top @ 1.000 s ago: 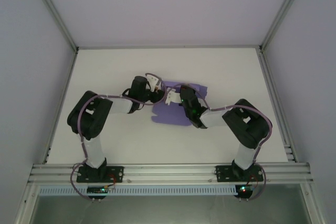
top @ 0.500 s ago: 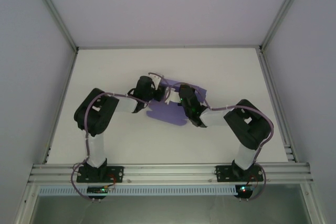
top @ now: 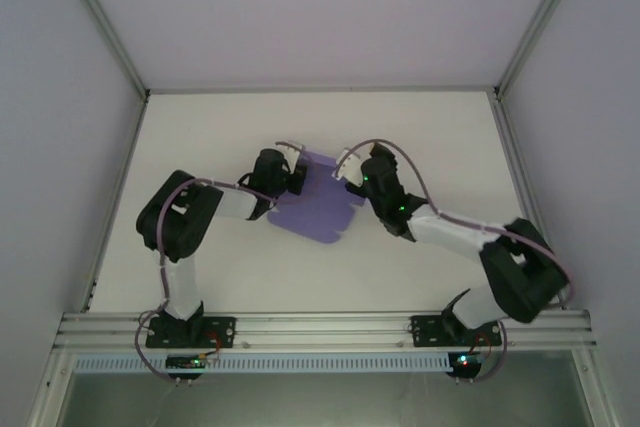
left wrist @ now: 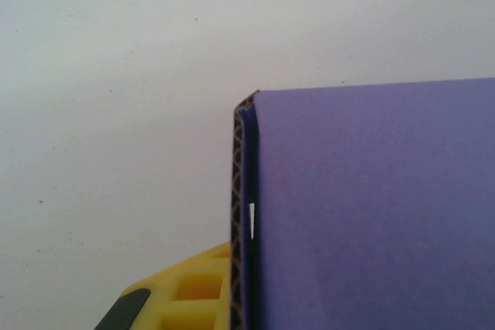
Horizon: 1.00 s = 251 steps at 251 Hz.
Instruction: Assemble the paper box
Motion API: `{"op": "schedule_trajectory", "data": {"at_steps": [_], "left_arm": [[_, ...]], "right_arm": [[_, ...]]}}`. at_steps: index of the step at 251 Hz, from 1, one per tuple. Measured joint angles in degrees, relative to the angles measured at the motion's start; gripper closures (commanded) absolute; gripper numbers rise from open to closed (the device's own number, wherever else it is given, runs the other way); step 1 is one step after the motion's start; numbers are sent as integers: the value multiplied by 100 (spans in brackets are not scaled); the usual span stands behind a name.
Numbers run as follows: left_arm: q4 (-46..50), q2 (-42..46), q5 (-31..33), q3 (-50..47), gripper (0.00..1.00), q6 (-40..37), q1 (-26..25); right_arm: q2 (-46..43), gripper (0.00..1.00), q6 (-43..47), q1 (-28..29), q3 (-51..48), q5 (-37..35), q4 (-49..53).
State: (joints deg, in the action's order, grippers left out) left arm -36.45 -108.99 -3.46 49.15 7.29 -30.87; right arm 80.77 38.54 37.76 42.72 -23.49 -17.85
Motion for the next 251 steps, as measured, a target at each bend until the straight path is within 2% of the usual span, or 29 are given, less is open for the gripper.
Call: {"op": "schedule_trajectory", "data": {"at_steps": [15, 24, 34, 74, 105, 135, 197, 226, 251], "left_arm": [[-48, 24, -109, -59, 100, -31, 2], [-96, 26, -192, -94, 100, -46, 4], [-153, 28, -295, -133, 100, -66, 11], [-332, 57, -774, -280, 100, -177, 11], [-339, 55, -894, -282, 100, -232, 4], [-376, 46, -940, -295, 100, -238, -31], [-393, 39, -892, -299, 100, -372, -170], [-450, 13, -848, -297, 93, -385, -216], [-455, 7, -776, -299, 92, -361, -232]], "right_arm": [[-356, 12, -385, -109, -4, 501, 420], [-542, 5, -636, -179, -4, 822, 634], [-715, 4, -953, -262, 0, 1176, 846], [-835, 6, -2236, -870, 507, 2848, 1681], [-487, 11, -2892, -1137, 1032, 3716, 1961], [-31, 15, -3327, -1176, 1292, 3923, 2020], [1434, 19, -3576, -1080, 2343, 3893, 2310], [1974, 23, -3615, -964, 2715, 3871, 2391], [2282, 25, -3630, -874, 2905, 3891, 2470]]}}
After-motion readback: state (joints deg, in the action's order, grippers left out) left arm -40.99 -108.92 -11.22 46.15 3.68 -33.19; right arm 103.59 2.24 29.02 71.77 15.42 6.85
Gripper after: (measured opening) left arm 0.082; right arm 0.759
